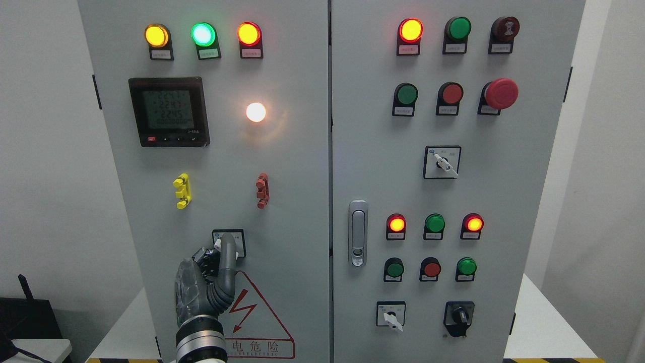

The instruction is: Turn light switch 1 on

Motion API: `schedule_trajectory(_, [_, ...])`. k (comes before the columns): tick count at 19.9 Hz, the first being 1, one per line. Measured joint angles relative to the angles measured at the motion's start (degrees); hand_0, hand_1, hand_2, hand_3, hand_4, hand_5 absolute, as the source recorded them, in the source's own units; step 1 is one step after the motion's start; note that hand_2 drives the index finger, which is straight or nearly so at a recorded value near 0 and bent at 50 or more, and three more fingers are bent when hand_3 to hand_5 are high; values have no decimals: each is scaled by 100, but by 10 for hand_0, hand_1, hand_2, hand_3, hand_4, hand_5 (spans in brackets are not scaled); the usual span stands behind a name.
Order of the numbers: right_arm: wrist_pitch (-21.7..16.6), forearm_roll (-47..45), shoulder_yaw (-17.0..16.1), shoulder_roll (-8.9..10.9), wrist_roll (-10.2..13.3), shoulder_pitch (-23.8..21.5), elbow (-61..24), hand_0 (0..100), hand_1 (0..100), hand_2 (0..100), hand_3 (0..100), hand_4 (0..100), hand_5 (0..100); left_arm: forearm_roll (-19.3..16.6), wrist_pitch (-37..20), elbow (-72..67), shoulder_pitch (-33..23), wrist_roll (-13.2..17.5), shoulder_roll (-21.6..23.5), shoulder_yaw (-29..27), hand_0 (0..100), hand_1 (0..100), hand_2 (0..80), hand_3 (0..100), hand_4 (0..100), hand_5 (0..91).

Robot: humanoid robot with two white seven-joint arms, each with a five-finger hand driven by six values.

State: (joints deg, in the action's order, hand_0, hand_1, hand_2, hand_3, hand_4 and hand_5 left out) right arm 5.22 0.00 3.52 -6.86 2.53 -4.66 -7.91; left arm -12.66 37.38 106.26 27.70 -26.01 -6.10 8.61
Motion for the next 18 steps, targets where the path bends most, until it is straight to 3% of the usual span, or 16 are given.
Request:
schedule_trajectory(14, [0,0,0,0,0,0,0,120,389,0,0,0,0,-8,-98,184,-347,17,-15,-2,248,213,602,765,772,736])
schedule_trajectory(18, [0,0,0,0,0,0,0,120,389,0,0,0,0,-10,-584,274,-567,37,-13,-7,254,221,623,782,780,737])
